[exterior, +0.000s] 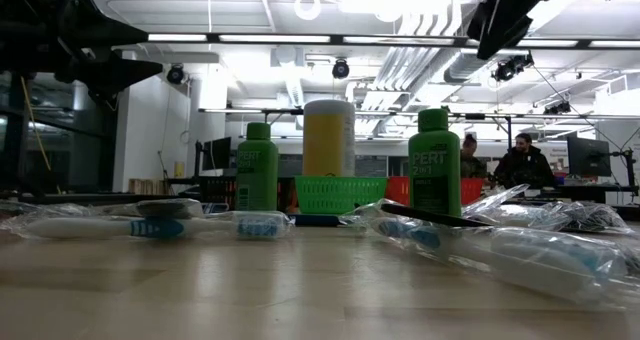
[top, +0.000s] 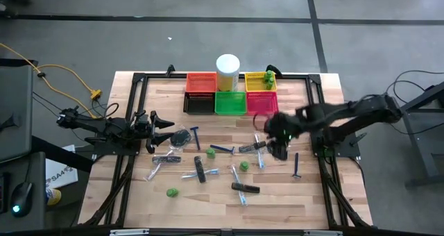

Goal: Pick & Place Travel size toiletries
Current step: Put the green shampoo into the yellow bin

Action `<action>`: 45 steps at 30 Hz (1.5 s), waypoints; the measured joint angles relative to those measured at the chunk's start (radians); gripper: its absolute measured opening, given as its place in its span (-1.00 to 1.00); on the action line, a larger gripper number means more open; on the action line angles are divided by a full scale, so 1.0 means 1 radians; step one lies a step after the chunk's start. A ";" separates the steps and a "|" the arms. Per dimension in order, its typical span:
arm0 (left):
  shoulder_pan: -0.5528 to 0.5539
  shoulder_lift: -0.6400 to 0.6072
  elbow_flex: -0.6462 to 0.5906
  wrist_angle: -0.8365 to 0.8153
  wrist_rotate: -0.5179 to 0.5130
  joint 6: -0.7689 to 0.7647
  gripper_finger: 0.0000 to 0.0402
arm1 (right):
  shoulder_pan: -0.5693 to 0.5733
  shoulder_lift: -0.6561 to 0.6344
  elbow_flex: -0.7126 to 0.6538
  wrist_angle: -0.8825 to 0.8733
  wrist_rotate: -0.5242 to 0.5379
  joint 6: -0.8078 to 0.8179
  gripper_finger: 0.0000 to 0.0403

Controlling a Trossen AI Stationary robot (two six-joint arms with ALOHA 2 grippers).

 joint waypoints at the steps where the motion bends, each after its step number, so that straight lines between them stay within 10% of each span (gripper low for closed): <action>1: 0.000 0.000 0.000 0.000 0.000 0.000 0.22 | 0.036 0.001 -0.020 0.040 0.017 0.013 -0.23; 11: 0.000 0.000 0.000 0.001 0.000 0.000 0.22 | 0.209 0.073 -0.130 0.376 0.230 0.032 -0.23; 27: 0.000 0.000 0.000 -0.006 0.002 0.000 0.22 | 0.205 0.298 -0.131 0.552 0.205 0.067 0.26; 45: 0.000 0.000 0.000 -0.008 0.004 0.000 0.22 | 0.202 0.396 -0.132 0.618 0.228 0.205 0.28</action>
